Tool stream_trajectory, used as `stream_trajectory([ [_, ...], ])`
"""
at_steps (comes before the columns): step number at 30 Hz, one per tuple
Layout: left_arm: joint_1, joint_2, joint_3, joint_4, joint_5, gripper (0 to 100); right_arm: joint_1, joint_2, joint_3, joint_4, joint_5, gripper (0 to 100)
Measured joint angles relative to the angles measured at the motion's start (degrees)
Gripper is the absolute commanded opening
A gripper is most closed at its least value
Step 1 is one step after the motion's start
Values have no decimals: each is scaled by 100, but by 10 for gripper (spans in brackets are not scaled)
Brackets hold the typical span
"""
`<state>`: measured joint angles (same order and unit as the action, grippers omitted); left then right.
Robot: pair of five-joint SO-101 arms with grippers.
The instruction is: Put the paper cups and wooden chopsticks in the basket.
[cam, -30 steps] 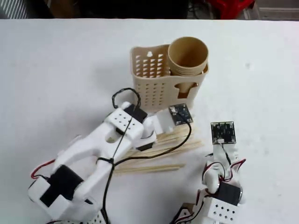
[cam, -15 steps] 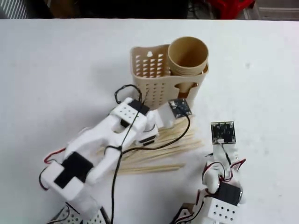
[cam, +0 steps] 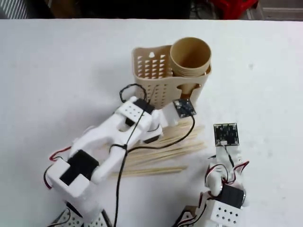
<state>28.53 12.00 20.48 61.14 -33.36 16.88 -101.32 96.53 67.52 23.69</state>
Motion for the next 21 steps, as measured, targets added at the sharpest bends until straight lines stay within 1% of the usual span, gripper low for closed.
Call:
stream_trajectory([
  [3, 0, 0, -457, 475, 0, 23, 0, 0, 0, 0, 0, 98],
  [11, 0, 0, -2163, 2171, 0, 23, 0, 0, 0, 0, 0, 98],
  [14, 9, -26, -2734, 2681, 0, 23, 0, 0, 0, 0, 0, 98],
  [17, 9, -466, -2989, 2980, 0, 23, 0, 0, 0, 0, 0, 98],
  [21, 9, -1626, -3068, 3174, 0, 23, 0, 0, 0, 0, 0, 98],
])
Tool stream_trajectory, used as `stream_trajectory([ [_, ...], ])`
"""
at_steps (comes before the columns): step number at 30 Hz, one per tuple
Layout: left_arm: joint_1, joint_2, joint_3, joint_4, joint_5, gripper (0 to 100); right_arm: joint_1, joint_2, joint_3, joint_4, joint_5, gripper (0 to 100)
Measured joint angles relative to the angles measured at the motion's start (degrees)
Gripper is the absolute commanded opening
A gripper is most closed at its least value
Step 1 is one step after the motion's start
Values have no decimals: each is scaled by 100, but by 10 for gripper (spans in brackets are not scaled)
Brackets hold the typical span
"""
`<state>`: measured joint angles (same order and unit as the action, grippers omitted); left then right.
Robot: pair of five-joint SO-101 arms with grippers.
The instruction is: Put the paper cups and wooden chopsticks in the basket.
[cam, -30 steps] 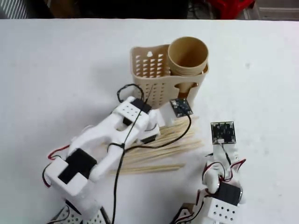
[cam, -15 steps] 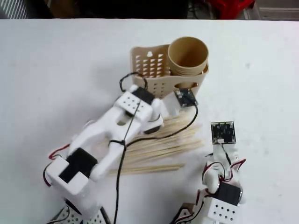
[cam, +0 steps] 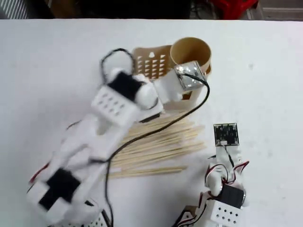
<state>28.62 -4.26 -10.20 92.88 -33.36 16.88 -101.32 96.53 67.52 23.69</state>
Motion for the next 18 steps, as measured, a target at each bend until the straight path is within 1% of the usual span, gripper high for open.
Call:
stream_trajectory([
  [2, 0, -633, -105, -35, 9, 23, 0, 0, 0, 0, 0, 98],
  [4, -18, -1187, -220, -466, 308, 23, 0, 0, 0, 0, 0, 98],
  [6, -114, -1556, -264, -1213, 914, 23, 0, 0, 0, 0, 0, 98],
  [8, -281, -1653, -264, -2259, 1521, 23, 0, 0, 0, 0, 0, 98],
  [11, -378, -1459, -246, -4009, 2242, 25, 0, 0, 0, 0, 0, 98],
  [13, -413, -1187, -193, -5037, 2620, 26, 0, 0, 0, 0, 0, 98],
  [15, -457, -826, -167, -5679, 2910, 27, 0, 0, 0, 0, 0, 98],
  [18, -580, -255, -141, -5978, 3051, 28, 0, 0, 0, 9, 0, 98],
])
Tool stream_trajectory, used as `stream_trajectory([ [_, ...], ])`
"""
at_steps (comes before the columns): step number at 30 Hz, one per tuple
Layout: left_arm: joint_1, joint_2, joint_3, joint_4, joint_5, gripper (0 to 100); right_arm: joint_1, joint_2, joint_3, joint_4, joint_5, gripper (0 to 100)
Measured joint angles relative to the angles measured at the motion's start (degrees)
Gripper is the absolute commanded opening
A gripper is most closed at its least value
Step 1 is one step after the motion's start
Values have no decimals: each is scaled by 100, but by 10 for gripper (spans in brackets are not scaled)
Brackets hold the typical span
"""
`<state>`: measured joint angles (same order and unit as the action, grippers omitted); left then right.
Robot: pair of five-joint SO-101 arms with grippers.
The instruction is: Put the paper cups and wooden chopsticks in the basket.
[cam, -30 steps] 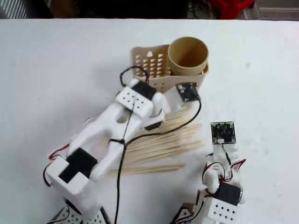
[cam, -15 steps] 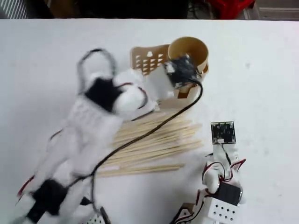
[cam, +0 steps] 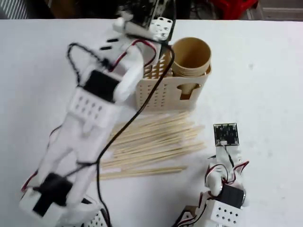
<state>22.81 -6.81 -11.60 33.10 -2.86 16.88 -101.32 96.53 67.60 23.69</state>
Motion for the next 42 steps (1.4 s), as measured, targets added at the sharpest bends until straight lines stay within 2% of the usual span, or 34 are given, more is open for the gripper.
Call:
stream_trajectory([
  [6, -334, 431, 369, 53, 70, 145, 0, 0, 0, 0, 0, 98],
  [11, -466, 440, 475, 325, 457, 151, 0, 0, 0, 0, 0, 98],
  [18, -484, 18, 475, 1037, 519, 150, 0, 0, 0, 0, 0, 98],
  [22, -492, -958, 475, 2198, -44, 115, 0, 0, 0, 0, 0, 98],
  [26, -325, -2048, 545, 3956, -1055, 43, 0, 0, 0, 0, 0, 98],
  [29, -123, -2479, 932, 5160, -1679, 69, 0, 0, 0, 0, 0, 98],
  [31, 18, -2541, 1415, 5530, -2092, 103, 0, 0, 0, 0, 0, 98],
  [35, 299, -2444, 2804, 5433, -2655, 120, 0, 0, 0, 0, 0, 98],
  [39, 492, -1908, 4308, 4422, -3007, 122, 0, 0, 0, 0, 0, 98],
  [42, 536, -1292, 4897, 3569, -3059, 124, 0, 0, 0, 0, 0, 98],
])
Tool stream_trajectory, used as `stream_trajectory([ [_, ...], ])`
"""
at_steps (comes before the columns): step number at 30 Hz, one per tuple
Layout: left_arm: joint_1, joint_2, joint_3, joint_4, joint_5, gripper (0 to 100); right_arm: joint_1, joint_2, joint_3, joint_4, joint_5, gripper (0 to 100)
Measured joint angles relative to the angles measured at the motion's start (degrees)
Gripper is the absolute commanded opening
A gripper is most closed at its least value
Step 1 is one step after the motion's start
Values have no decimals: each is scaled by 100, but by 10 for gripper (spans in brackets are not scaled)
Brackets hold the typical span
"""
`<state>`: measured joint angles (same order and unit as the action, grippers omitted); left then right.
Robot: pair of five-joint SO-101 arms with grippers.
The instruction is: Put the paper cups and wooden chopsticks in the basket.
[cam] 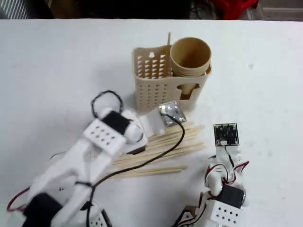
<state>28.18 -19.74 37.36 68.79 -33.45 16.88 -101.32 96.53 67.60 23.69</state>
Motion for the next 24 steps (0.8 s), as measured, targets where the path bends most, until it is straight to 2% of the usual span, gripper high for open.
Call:
stream_trajectory([
  [4, -9, 1143, -18, -844, -211, 124, 0, 0, 0, 0, 0, 98],
  [10, -9, 2708, -791, -1020, -264, 120, 0, 0, 0, 0, 0, 98],
  [15, -9, 2980, -967, -1011, -264, 113, 0, 0, 0, 0, 176, 98],
  [19, 0, 2989, -976, -1011, -264, 41, 0, 0, 0, 0, 229, 98],
  [24, 35, 2989, -976, -1011, -290, 23, 9, 0, 0, 0, 229, 98],
])
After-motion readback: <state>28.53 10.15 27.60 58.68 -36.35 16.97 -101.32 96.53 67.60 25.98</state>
